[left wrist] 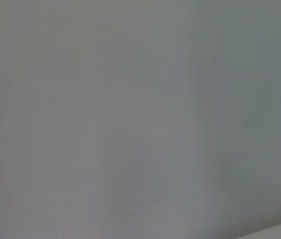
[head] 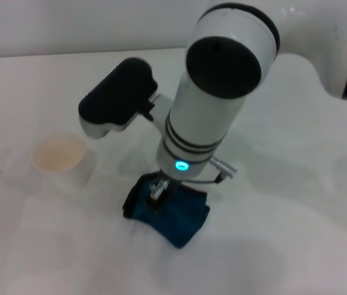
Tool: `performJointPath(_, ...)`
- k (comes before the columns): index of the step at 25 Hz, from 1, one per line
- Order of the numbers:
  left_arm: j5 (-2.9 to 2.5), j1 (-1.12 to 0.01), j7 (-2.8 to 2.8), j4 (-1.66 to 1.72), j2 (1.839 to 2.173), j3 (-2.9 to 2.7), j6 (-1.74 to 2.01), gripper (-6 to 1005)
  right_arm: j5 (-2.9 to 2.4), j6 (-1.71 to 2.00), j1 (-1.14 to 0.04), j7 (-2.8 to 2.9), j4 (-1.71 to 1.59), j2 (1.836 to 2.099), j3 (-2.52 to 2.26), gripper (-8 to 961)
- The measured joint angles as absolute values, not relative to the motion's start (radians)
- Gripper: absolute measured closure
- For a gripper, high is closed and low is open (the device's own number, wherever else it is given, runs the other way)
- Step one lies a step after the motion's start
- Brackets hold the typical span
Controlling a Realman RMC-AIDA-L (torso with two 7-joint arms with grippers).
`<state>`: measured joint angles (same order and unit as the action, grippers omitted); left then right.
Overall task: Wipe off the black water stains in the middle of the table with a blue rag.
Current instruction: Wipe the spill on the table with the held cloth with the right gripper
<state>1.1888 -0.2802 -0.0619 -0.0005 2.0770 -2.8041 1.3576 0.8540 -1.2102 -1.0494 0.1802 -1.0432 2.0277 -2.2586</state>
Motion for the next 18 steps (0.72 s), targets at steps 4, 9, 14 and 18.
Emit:
performJointPath(4,1.189,-0.282,-0.063,-0.003,2.077,-2.804,1.358,137,0.813,-1.211,-1.073,0.175,-0.966,2.028,-2.242,896)
performJointPath(9,1.195,-0.276,-0.063,-0.005,2.076,-2.804,1.358,137,0.757,-1.219,-1.082,0.167,-0.868,2.025,-2.201,895)
performJointPath(14,1.209,-0.271,-0.059,-0.006,2.075,-2.804,1.357,138,0.629,-1.267,-1.051,0.164,-0.867,2.027,-2.098,895)
performJointPath(18,1.209,-0.271,-0.060,-0.006,2.075,-2.804,1.356,138,0.643,-1.274,-1.038,0.160,-0.897,2.028,-2.112,895)
